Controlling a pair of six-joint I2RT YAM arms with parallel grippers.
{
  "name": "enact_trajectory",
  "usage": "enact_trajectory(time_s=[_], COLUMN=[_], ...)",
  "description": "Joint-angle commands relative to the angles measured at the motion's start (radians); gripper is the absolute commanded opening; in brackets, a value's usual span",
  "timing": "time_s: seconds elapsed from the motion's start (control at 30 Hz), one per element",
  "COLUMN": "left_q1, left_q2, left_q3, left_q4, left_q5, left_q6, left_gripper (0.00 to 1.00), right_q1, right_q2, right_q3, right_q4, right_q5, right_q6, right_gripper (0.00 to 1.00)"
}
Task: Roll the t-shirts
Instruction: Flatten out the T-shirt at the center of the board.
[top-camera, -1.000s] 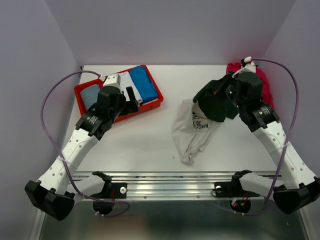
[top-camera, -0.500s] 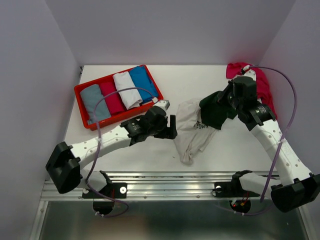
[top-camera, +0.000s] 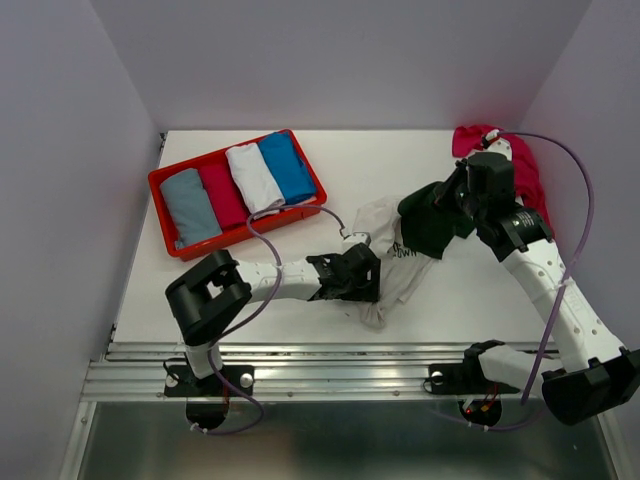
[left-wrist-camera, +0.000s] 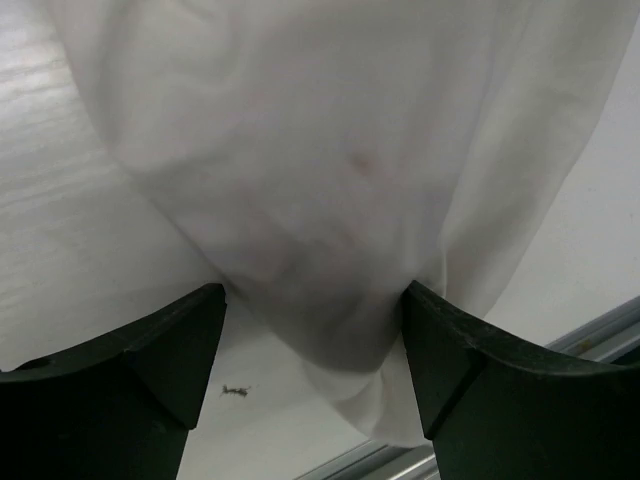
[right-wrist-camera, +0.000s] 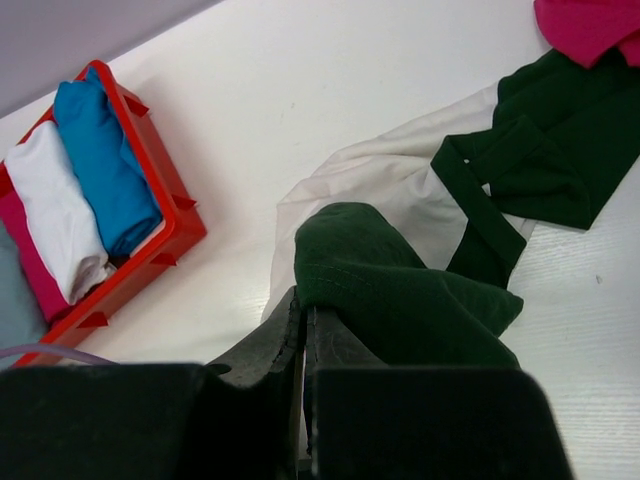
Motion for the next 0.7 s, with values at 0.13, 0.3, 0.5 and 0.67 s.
enact_trajectory(time_s=[0.13, 0.3, 0.5, 0.67], left_q1=[0.025, 0.167, 0.345, 0.535], left_q2=[0.039, -0.067, -0.355, -0.541], left_q3=[0.075, 0.028, 0.055, 0.315], left_q4=[0.039, 0.044, -0.074, -0.193], left_q5=[-0.087, -0.047, -0.073, -0.08], left_q6=[0.001, 0.064, 0.176, 0.288], left_gripper=[0.21, 0.0, 0.0, 0.0], right_q1=[-0.007, -0.007, -0.007, -0.007], right_q2=[-0.037, -0.043, -0.03, 0.026], right_q3=[0.04, 0.047, 0.071, 0.198], right_q4=[0.008, 0.008, 0.012, 0.083], right_q5=[-0.021, -0.024, -0.065, -0.176], right_q6=[0.0, -0.003, 0.008, 0.025], right_gripper=[0.01, 0.01, 0.01, 0.01])
